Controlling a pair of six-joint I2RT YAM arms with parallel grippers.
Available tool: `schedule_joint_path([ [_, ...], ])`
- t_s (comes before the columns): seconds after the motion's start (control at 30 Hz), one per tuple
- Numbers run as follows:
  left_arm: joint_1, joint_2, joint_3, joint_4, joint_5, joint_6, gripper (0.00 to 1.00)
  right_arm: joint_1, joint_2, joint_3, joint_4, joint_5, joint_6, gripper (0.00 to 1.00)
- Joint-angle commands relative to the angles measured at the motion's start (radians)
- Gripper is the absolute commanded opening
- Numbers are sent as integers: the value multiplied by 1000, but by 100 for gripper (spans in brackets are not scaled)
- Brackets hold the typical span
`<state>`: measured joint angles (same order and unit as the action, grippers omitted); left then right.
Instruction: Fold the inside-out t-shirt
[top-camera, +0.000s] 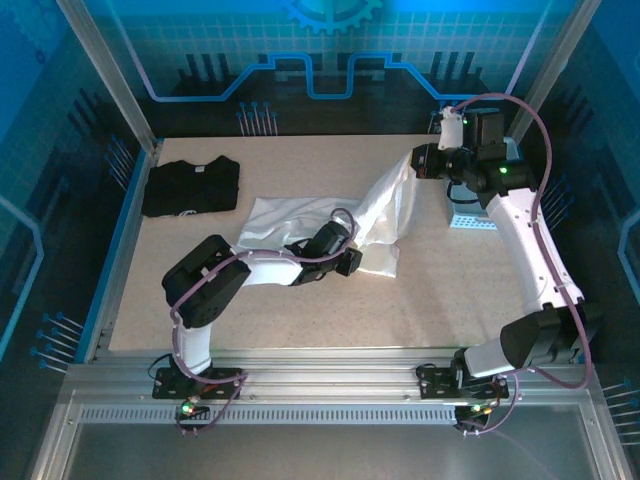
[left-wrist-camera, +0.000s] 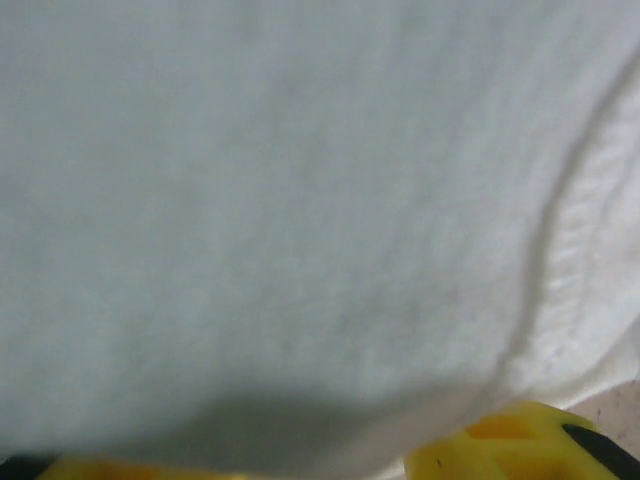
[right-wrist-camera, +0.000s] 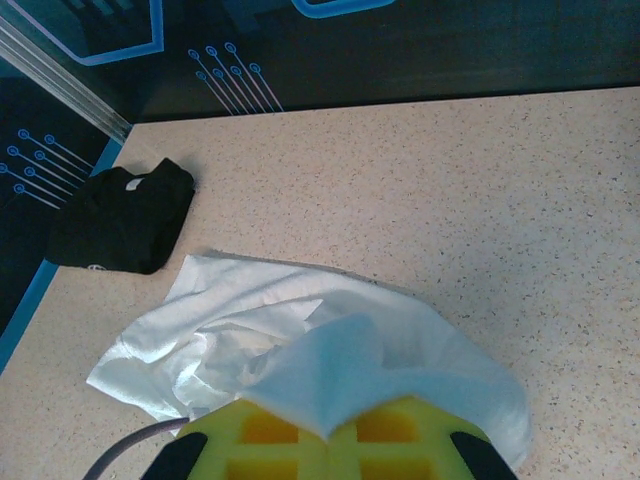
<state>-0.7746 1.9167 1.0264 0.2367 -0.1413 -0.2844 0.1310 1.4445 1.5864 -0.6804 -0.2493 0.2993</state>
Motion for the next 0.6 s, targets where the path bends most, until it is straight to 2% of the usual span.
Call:
schedule_joint_path([
  [0.0,17,21,27,101,17,-7,32,-22,2,31,15,-28,13,0],
  [0.1,31,25,17,162,39,-12,23,-24,4,25,20,-31,18,0],
  [0.2,43,16,9,187,62,-13,3,-27,1,24,24,-30,20,0],
  [0.23,44,-4,-10,207,67,-16,0,-28,0,23,24,-28,20,0],
  [0.4,63,-186,-168,287,125,-62,0,-36,-16,28,37,-29,37,0],
  [0.57,94,-439,-285,203,130,-92,0,-33,-52,11,83,-73,66,0],
])
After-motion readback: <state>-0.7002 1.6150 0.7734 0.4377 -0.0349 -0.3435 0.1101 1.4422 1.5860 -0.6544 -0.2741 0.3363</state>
